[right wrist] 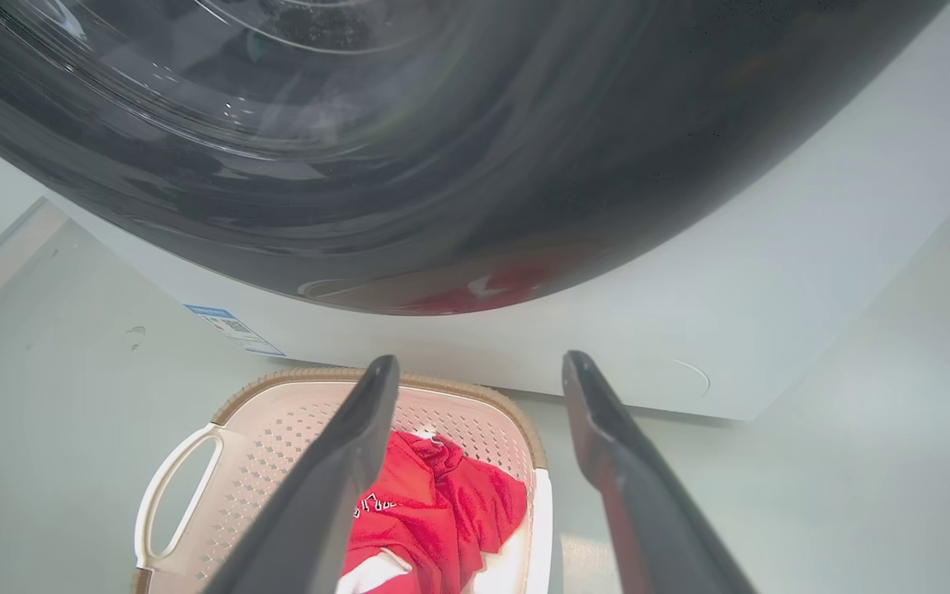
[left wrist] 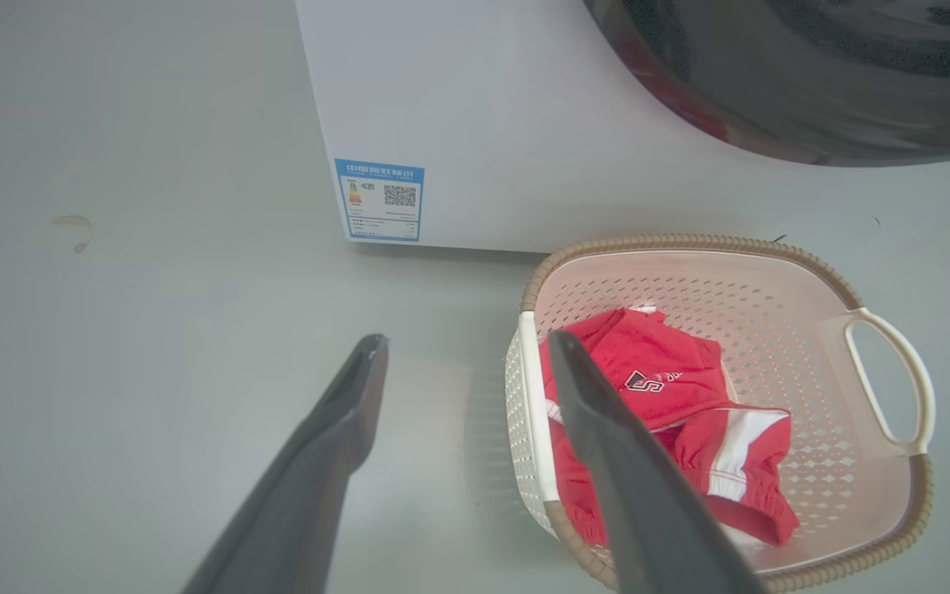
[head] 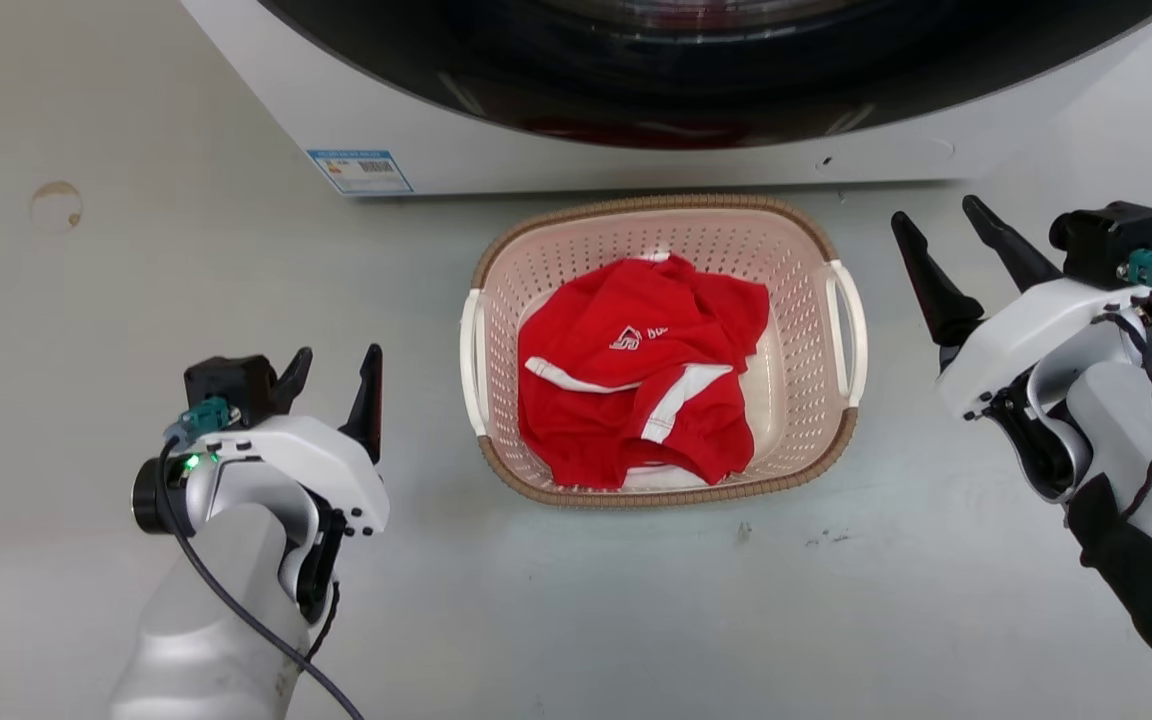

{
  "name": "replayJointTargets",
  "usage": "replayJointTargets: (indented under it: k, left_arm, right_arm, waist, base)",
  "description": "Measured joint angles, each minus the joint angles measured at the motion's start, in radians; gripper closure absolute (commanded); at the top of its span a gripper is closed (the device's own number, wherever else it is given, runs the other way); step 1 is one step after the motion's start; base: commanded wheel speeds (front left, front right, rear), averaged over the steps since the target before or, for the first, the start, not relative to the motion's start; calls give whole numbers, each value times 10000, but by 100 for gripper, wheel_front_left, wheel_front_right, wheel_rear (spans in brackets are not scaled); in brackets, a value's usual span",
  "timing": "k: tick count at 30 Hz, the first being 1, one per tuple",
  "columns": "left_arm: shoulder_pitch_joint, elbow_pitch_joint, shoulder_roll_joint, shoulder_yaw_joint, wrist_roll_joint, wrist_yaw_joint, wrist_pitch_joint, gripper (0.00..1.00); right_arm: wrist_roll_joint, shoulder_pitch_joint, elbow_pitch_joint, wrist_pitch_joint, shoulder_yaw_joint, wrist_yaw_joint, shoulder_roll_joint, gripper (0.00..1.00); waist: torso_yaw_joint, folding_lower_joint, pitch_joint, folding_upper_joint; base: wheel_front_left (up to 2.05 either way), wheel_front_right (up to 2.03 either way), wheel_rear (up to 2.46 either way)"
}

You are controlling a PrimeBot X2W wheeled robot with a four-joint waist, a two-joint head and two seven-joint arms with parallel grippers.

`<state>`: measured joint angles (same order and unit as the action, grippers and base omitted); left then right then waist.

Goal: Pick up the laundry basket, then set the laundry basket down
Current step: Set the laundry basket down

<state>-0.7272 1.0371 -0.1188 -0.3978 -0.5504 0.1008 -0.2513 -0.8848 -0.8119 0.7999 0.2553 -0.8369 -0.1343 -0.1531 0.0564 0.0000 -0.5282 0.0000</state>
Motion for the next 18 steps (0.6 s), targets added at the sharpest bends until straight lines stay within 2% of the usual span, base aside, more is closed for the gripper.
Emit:
replayJointTargets:
  k: [6,18]
  left_arm:
    - [1151,-742,-29,583,589,-56,2,0]
    - [3271,-2788,-330,1488,1317,25,2,0]
  right_arm:
    - [539,1001,-876,0,734,0,-46,0]
    - [1091,2693,-1958,0,1523,0,-146,0]
  waist:
    - [-23,0,1114,0]
    - [-25,-1,3162,0]
  base:
    - [0,0,0]
    - [0,0,0]
